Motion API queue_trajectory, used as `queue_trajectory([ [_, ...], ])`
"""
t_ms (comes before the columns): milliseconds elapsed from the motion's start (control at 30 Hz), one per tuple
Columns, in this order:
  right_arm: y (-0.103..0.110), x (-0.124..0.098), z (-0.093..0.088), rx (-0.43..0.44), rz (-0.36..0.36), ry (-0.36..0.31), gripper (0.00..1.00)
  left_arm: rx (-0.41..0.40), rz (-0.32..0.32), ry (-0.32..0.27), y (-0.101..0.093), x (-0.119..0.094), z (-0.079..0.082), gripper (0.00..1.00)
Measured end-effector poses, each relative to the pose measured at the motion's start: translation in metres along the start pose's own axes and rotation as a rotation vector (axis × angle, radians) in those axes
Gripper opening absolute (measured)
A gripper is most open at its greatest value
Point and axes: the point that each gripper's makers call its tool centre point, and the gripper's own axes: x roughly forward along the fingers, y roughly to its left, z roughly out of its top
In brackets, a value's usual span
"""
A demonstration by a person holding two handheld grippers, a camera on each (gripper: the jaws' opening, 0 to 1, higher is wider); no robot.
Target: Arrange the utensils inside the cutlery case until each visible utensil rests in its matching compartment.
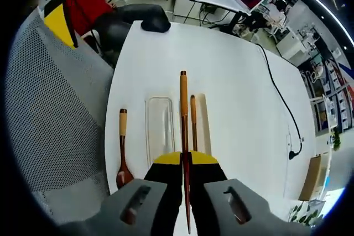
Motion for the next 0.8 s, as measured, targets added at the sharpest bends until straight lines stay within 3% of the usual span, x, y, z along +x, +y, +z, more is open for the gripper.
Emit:
queue_trajectory([
  [467, -0.024, 0.035, -0.012, -0.011, 0.000, 0.037, 0.00, -0.014, 0.009, 0.014, 0.004, 0.001, -0.003, 0.49],
  [800, -0.030, 0.047, -0.014, -0.016, -0.003, 0.048, 0.00, -0.025, 0.002, 0.019, 0.002, 0.001, -0.005, 0.49],
])
